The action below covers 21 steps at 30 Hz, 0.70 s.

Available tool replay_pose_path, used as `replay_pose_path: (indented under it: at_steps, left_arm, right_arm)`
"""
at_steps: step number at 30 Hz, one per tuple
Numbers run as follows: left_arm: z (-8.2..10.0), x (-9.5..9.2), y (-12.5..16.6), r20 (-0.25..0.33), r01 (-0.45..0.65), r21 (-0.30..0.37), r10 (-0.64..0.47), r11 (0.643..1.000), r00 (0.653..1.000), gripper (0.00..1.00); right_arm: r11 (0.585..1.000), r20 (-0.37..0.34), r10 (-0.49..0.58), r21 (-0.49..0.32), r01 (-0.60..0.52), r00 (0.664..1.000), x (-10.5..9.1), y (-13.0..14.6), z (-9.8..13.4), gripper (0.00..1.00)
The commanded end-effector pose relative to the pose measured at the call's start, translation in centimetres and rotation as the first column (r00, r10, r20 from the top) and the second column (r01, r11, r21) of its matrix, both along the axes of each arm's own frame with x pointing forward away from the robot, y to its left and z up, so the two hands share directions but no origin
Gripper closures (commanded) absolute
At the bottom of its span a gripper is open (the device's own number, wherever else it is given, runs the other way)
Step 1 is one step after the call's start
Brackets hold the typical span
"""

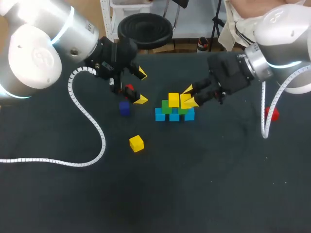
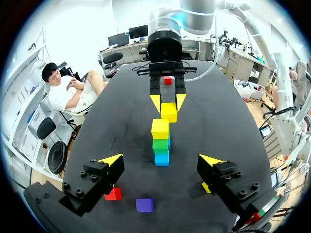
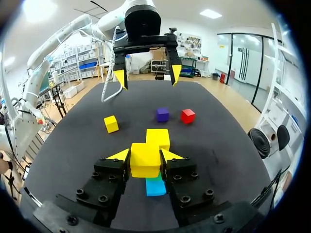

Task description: Place the blue cubes, place green cubes on the blue cubes, place the yellow cubes on the green cubes, then place the red cubes on the yellow cubes, and place purple cube on the red cubes.

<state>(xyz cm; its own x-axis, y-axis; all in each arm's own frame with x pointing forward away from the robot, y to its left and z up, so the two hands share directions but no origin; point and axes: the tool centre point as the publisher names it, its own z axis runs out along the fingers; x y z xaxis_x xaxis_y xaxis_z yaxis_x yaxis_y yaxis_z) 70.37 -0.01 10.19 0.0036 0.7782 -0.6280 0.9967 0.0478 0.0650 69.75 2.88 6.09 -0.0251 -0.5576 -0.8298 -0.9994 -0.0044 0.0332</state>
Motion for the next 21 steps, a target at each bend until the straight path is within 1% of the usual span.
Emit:
replay_pose_path:
  at_steps: [1, 21]
  left_arm:
    - [-0.03, -0.01, 0.09, 0.001, 0.001, -0.002, -0.001, 1.0, 1.0, 0.0]
    - [-0.03, -0.01, 0.09, 0.001, 0.001, -0.002, -0.001, 1.0, 1.0, 0.0]
  right_arm:
    - [1.0, 0.001, 0.002, 0.004, -0.002, 1.0, 0.2, 0.03, -0.11, 1.0]
    - [1.0, -0.002, 0.002, 0.005, -0.002, 1.0, 0.51, 0.12, -0.37, 1.0]
